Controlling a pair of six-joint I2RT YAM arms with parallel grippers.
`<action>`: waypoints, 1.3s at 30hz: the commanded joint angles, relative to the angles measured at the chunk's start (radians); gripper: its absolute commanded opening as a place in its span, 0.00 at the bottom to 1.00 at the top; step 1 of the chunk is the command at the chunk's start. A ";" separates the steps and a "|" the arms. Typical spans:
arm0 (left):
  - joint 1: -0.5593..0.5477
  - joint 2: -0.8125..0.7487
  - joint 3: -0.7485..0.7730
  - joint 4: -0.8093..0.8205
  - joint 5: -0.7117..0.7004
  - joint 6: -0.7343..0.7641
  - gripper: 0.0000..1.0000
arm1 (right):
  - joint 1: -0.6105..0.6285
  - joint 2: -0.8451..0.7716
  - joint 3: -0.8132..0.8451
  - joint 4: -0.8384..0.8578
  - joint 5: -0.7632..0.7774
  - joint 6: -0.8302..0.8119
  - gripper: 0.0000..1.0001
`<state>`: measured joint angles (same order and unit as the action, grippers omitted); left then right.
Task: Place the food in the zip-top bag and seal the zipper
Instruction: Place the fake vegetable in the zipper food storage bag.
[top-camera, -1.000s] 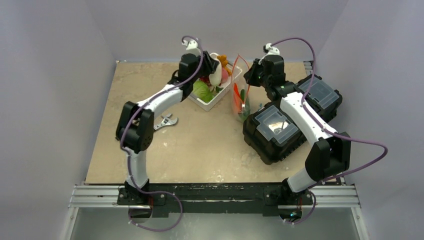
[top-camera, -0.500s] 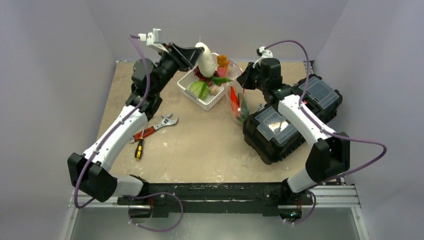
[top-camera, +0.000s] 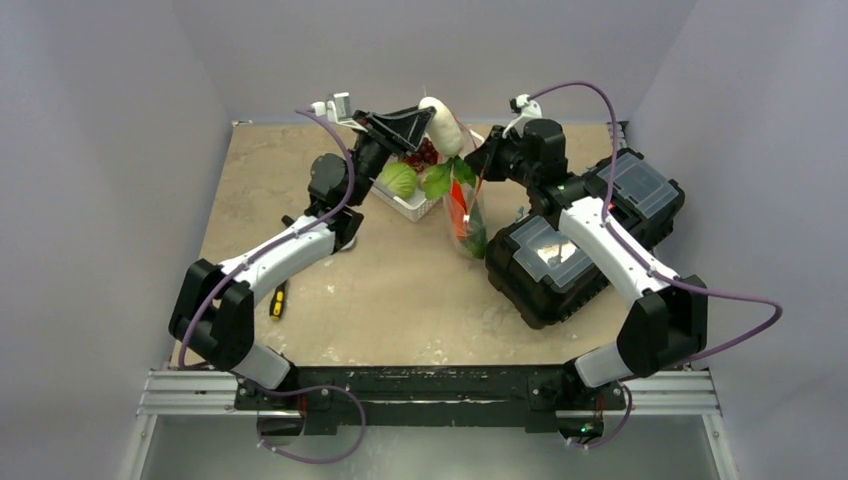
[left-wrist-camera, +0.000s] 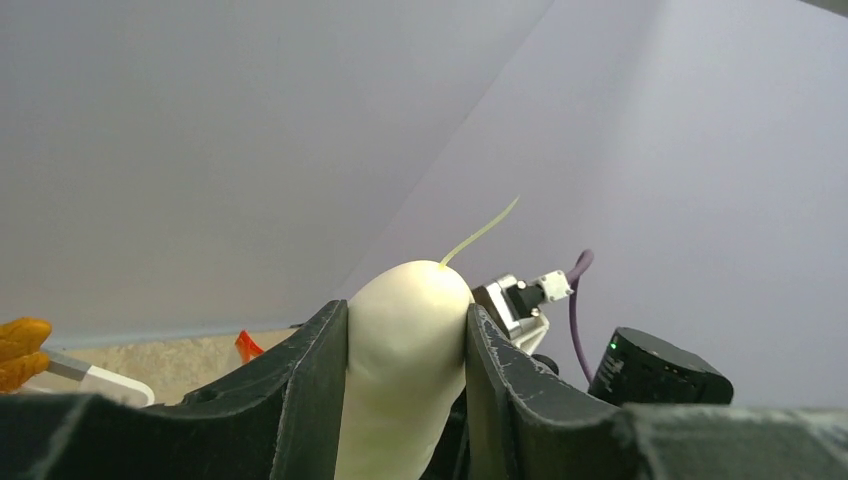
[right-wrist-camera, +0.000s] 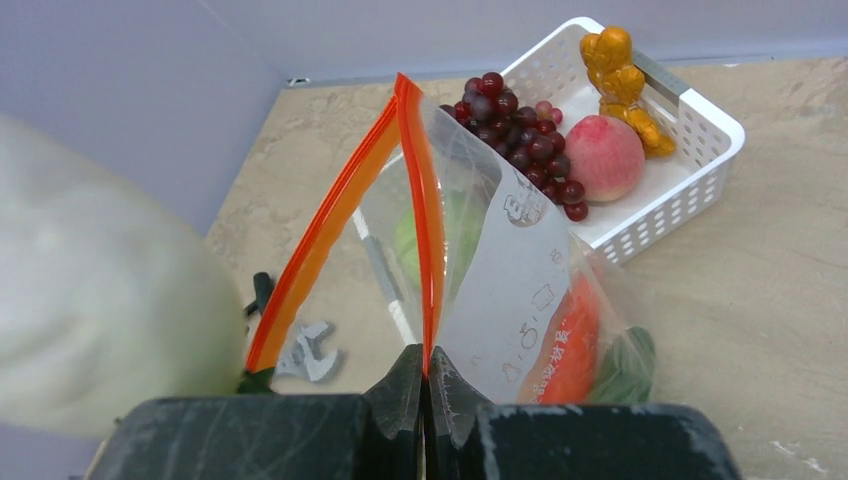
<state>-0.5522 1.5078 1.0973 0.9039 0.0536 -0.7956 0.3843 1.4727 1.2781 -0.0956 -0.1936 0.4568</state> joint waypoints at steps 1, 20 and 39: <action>-0.023 0.036 -0.008 0.192 -0.112 -0.083 0.00 | 0.008 -0.034 -0.006 0.071 -0.037 0.012 0.00; -0.059 0.016 -0.025 -0.055 -0.123 -0.091 0.00 | 0.017 -0.034 0.001 0.070 -0.078 0.073 0.00; -0.077 0.005 0.116 -0.816 -0.058 -0.331 0.00 | 0.005 -0.035 -0.020 0.120 -0.091 0.062 0.00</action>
<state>-0.6258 1.5032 1.1137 0.2695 -0.0368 -1.0348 0.3916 1.4693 1.2549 -0.0463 -0.2573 0.5220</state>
